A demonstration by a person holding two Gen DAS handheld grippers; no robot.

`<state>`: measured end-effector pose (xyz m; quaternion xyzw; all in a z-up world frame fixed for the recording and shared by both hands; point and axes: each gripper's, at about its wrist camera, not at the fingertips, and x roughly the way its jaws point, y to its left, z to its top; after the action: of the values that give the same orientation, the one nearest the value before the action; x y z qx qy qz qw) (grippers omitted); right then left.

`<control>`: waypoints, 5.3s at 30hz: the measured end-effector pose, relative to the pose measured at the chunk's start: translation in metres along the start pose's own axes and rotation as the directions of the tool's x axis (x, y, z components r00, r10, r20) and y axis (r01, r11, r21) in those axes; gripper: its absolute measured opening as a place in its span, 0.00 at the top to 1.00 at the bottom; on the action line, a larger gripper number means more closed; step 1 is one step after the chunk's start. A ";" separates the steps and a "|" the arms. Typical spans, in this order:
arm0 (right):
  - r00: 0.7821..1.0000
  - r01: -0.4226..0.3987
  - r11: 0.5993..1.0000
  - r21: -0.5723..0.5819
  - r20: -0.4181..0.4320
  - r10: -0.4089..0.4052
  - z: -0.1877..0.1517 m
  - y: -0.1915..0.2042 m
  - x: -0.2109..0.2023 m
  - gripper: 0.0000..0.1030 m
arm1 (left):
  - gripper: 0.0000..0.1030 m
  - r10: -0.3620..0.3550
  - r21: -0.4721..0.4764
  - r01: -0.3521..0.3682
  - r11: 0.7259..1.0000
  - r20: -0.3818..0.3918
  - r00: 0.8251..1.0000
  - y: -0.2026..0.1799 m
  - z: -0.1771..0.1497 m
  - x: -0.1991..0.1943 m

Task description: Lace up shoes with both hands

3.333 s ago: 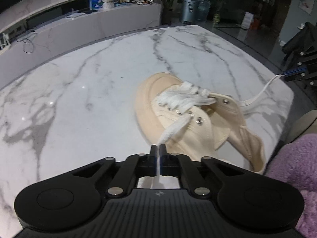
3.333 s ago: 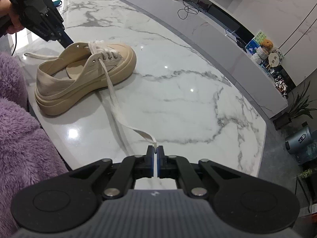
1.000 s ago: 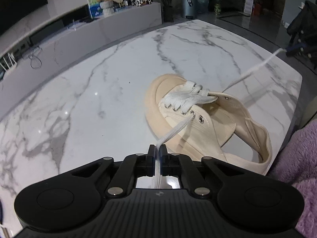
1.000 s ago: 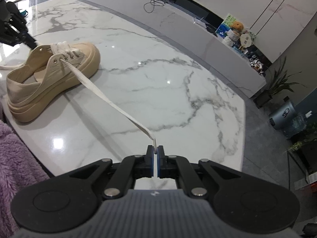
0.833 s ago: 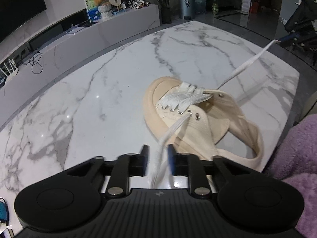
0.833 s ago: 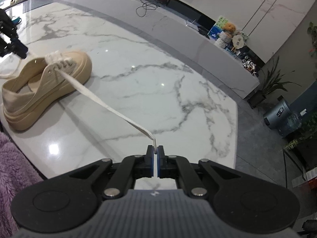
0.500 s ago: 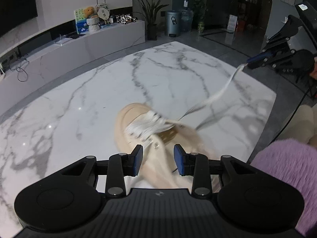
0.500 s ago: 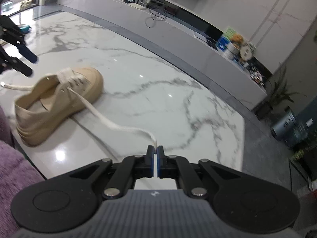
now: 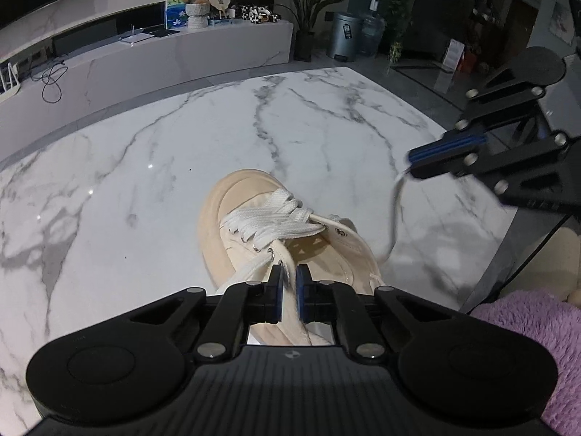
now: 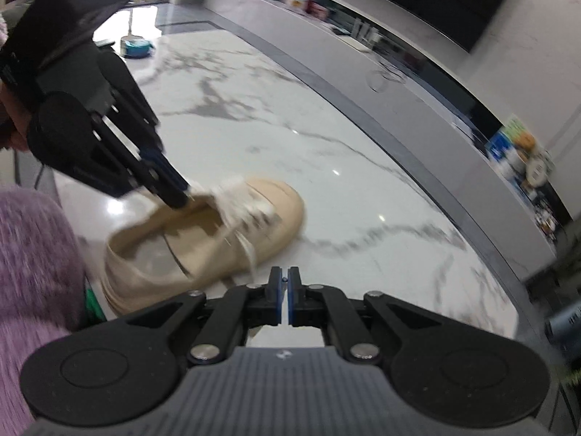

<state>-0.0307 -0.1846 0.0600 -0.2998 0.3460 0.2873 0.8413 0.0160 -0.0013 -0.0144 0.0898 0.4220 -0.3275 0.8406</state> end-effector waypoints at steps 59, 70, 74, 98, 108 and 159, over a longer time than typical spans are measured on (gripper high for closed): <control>0.966 -0.173 0.749 0.639 -0.038 0.255 -0.092 -0.033 0.060 0.77 | 0.95 -0.015 -0.104 0.018 0.994 0.031 0.999 0.006 -0.011 -0.002; 0.922 -0.170 0.757 0.631 -0.169 0.348 -0.107 -0.018 0.084 0.77 | 0.95 -0.015 -0.112 0.019 0.994 0.037 0.999 0.007 -0.012 -0.004; 0.927 -0.139 0.726 0.674 -0.171 0.335 -0.109 -0.029 0.089 0.76 | 0.95 -0.020 -0.117 0.025 0.993 0.040 0.999 0.008 -0.012 -0.004; 0.961 0.001 0.692 0.722 -0.193 0.200 -0.065 -0.042 0.130 0.92 | 0.95 -0.027 -0.128 0.034 0.991 0.049 0.998 0.010 -0.013 -0.004; 0.983 -0.038 0.804 0.594 -0.122 0.136 -0.057 -0.041 0.101 0.97 | 0.96 -0.034 -0.142 0.042 0.989 0.059 0.998 0.014 -0.013 -0.007; 0.975 -0.220 0.942 -0.252 -0.023 0.222 0.031 0.040 0.059 0.97 | 0.97 -0.040 -0.085 0.047 0.995 0.076 0.996 0.016 -0.013 -0.020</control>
<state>-0.0106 -0.1201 0.0214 -0.3631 0.3353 0.4226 0.7597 0.0091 0.0256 -0.0089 0.0320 0.4061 -0.3303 0.8514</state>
